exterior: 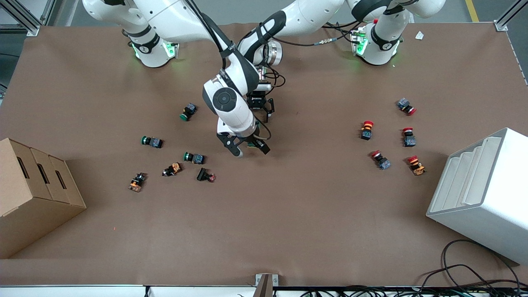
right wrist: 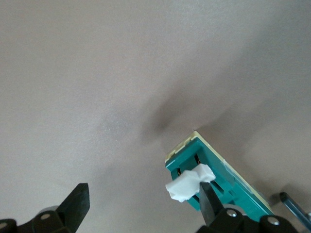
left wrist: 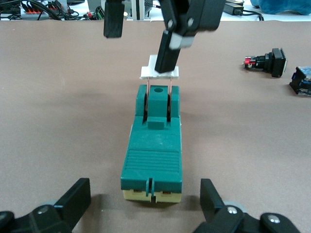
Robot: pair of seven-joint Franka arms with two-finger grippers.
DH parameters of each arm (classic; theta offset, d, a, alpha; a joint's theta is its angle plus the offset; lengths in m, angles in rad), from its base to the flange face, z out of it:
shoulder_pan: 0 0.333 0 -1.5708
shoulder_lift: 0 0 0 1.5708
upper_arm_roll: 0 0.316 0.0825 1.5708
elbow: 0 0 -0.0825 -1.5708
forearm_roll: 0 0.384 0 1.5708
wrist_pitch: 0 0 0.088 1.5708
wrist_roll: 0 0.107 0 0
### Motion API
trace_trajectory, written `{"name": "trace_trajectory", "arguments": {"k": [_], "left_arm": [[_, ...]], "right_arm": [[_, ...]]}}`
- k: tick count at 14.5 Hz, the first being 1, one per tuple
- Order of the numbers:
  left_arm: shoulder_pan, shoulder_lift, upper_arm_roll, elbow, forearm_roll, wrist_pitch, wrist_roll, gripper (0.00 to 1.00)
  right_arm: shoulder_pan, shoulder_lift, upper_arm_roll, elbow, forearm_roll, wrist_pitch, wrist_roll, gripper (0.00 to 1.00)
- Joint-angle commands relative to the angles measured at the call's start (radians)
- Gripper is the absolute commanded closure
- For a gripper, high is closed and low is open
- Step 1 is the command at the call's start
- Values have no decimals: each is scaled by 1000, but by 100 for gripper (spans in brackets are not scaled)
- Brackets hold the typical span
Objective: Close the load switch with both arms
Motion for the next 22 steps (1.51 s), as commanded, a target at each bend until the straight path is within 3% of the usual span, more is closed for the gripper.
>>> {"name": "trace_trajectory", "arguments": {"k": [1, 9, 17, 22], "left_arm": [[2, 21, 7, 7, 24, 0, -23, 1], [4, 16, 6, 7, 24, 0, -15, 1], [10, 8, 6, 7, 13, 0, 11, 1], [39, -19, 0, 14, -10, 11, 77, 1]], "right_arm": [[-9, 43, 6, 42, -8, 8, -15, 0], [-23, 126, 3, 125, -25, 11, -16, 0], [-88, 112, 4, 126, -77, -3, -83, 0], [-201, 17, 4, 122, -79, -191, -328, 0]]}}
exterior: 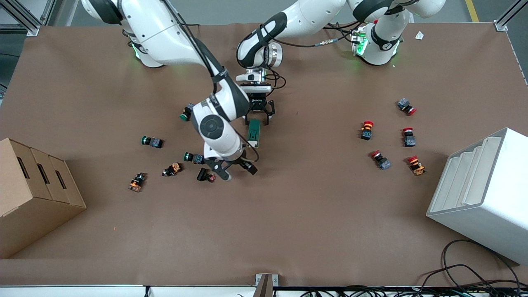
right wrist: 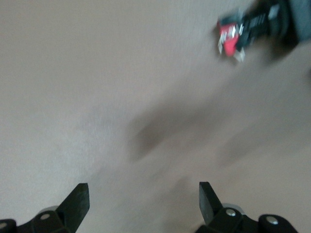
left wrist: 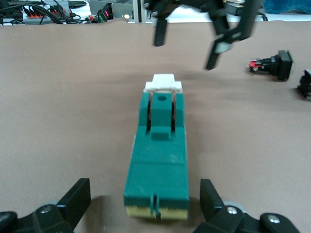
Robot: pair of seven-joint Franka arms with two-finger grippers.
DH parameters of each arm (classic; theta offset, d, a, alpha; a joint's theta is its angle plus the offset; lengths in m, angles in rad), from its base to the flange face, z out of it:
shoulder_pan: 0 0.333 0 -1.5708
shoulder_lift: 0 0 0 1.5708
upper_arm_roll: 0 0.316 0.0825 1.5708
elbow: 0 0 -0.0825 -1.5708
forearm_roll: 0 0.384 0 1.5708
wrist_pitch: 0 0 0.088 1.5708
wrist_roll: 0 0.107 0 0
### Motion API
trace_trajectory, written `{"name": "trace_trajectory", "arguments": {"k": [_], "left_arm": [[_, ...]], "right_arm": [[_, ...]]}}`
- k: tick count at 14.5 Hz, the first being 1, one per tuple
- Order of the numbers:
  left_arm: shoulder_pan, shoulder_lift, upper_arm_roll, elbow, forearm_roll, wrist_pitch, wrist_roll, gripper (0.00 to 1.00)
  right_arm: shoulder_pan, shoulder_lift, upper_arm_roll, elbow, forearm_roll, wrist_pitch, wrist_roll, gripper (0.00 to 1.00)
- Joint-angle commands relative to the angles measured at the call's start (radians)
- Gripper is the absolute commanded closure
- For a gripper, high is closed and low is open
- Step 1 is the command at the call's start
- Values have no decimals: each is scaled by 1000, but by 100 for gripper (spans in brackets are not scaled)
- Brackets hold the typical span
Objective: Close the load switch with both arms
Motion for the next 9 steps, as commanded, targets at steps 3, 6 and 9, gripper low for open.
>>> {"name": "trace_trajectory", "arguments": {"k": [3, 6, 9], "left_arm": [[39, -51, -8, 10, -88, 35, 131, 1], [65, -93, -13, 20, -155, 76, 211, 1], [131, -133, -63, 59, -279, 89, 359, 1]], "right_arm": [[-165, -170, 13, -34, -30, -242, -333, 0], [-257, -274, 13, -71, -115, -361, -540, 0], [-361, -360, 13, -72, -148, -496, -755, 0]]}}
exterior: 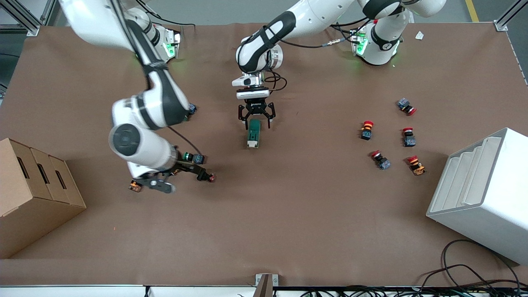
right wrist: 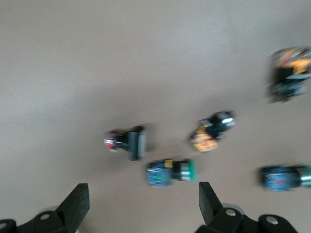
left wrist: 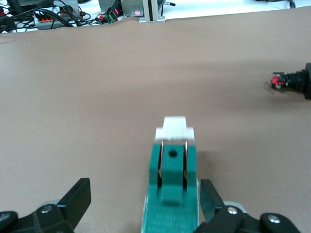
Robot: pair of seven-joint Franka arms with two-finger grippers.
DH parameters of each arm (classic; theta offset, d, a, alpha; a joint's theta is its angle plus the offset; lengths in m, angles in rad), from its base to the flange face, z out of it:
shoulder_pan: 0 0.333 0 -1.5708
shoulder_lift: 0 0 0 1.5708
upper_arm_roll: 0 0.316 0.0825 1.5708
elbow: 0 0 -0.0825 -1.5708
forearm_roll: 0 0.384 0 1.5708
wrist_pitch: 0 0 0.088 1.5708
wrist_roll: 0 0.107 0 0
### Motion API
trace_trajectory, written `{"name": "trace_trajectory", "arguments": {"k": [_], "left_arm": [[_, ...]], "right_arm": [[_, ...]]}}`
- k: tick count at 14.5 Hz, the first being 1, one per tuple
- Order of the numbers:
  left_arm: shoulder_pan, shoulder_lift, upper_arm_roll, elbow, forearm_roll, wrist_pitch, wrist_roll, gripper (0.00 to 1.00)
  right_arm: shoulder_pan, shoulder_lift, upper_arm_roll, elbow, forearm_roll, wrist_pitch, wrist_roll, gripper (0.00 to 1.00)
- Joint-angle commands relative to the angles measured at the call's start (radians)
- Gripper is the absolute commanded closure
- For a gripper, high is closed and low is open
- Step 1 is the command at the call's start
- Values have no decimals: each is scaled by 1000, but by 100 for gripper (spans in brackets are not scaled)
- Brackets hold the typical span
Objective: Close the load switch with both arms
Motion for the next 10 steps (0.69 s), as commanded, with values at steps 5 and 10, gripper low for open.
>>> {"name": "trace_trajectory", "arguments": {"k": [5, 10], "left_arm": [[233, -153, -162, 89, -391, 17, 463, 0], [366, -273, -170, 181, -707, 10, 784, 0]], "right_arm": [[-197, -209, 22, -60, -77, -231, -340, 0], [-346, -243, 22, 92, -105, -421, -559, 0]]}}
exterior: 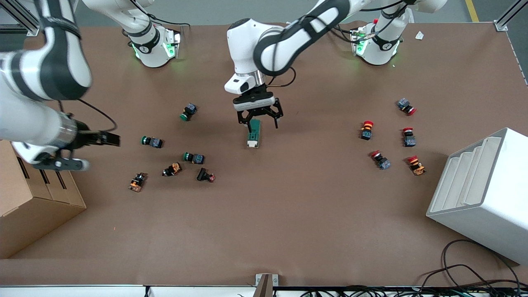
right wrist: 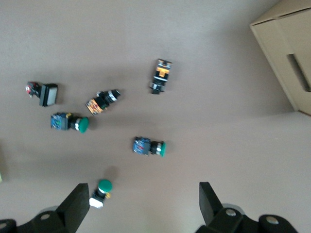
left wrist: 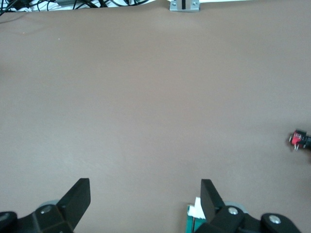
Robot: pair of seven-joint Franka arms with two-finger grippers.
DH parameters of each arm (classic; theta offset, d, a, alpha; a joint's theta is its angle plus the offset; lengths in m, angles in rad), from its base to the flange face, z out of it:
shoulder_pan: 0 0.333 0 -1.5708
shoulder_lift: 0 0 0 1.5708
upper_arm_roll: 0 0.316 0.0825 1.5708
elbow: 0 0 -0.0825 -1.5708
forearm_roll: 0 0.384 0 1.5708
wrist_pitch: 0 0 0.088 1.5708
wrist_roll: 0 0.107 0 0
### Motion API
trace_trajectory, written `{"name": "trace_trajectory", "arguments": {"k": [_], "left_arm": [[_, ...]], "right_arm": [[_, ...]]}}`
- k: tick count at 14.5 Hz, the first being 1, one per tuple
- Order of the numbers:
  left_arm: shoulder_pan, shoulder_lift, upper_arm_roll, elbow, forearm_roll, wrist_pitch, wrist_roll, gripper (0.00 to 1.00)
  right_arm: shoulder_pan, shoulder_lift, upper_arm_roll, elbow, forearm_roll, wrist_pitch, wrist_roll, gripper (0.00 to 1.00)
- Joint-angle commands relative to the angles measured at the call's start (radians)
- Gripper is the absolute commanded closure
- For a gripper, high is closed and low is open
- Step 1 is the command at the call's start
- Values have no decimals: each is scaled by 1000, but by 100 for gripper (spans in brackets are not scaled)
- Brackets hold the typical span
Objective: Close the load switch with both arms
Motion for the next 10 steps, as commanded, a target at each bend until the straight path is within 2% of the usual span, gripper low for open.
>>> {"name": "trace_trajectory", "arguments": {"k": [1, 5, 8, 10], "left_arm": [[88, -63, -8, 20, -123, 2, 155, 0], [219, -112, -9, 94, -301, -14, 402, 0], [335, -167, -9, 99, -411, -20, 579, 0], [397, -203, -9, 106, -464, -82, 674, 0]], "right_arm": [[-94, -5, 22, 99, -16, -89, -99, 0], [-144, -3, 22, 175, -37, -135, -133, 0], [-130, -2, 28, 195, -92, -139, -124, 0], [-119, 0, 31, 196, -102, -139, -127, 0]]}}
